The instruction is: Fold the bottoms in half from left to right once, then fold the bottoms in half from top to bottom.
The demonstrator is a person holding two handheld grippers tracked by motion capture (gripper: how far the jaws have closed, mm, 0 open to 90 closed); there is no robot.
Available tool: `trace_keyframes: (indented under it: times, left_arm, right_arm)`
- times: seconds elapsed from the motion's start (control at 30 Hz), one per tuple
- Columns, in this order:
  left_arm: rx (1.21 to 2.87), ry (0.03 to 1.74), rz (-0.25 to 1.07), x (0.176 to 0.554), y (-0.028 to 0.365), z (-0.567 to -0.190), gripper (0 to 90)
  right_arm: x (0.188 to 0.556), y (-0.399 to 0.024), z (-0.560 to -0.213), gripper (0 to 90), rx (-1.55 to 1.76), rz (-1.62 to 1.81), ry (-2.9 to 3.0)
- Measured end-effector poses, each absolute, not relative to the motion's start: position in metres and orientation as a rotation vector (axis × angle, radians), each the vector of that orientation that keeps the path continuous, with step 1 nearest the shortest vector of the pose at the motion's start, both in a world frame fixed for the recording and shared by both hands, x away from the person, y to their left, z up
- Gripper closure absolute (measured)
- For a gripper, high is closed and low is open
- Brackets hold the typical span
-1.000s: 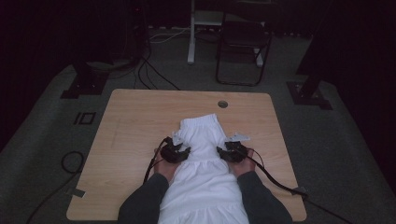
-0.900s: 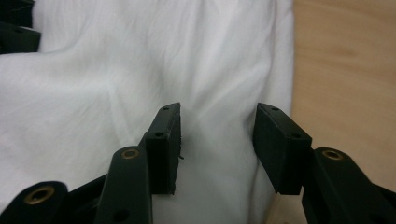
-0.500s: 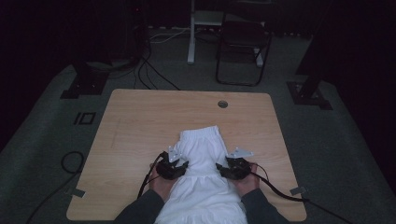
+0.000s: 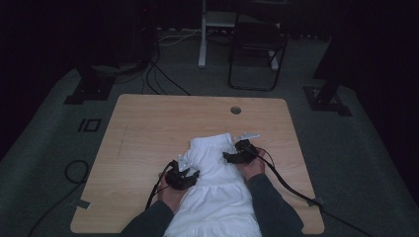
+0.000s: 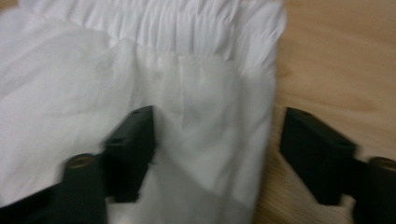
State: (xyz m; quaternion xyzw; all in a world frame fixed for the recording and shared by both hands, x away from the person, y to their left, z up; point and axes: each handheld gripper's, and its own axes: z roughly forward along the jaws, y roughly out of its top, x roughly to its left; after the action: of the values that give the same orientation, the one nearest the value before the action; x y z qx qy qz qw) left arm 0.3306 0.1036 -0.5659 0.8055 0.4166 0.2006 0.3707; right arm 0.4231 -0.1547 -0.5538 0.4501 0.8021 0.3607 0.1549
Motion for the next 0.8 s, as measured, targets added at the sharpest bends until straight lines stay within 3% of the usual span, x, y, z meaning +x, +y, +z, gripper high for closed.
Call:
trace_keyframes:
  times: [0.2, 0.3, 0.5, 0.7, 0.8]
  left_arm:
    - [2.059, 1.069, 0.482, 0.332, 0.106, -0.566, 51.7]
    - [2.063, 1.081, 0.462, 0.337, 0.111, -0.557, 45.4]
    - [1.961, 1.074, 0.400, 0.364, 0.124, -0.524, 30.1]
    - [2.021, 1.130, 0.348, 0.401, 0.110, -0.535, 18.8]
    - [2.026, 1.174, 0.294, 0.409, 0.106, -0.547, 17.6]
  right_arm:
    - [0.420, -0.150, -0.558, 46.7, 1.252, 0.993, 2.292]
    - [0.419, -0.151, -0.560, 50.5, 1.236, 1.009, 2.283]
    - [0.418, -0.151, -0.560, 68.6, 1.240, 1.043, 2.284]
    - [0.420, -0.156, -0.561, 78.9, 1.284, 1.078, 2.270]
    - [0.421, -0.157, -0.561, 80.3, 1.292, 1.092, 2.272]
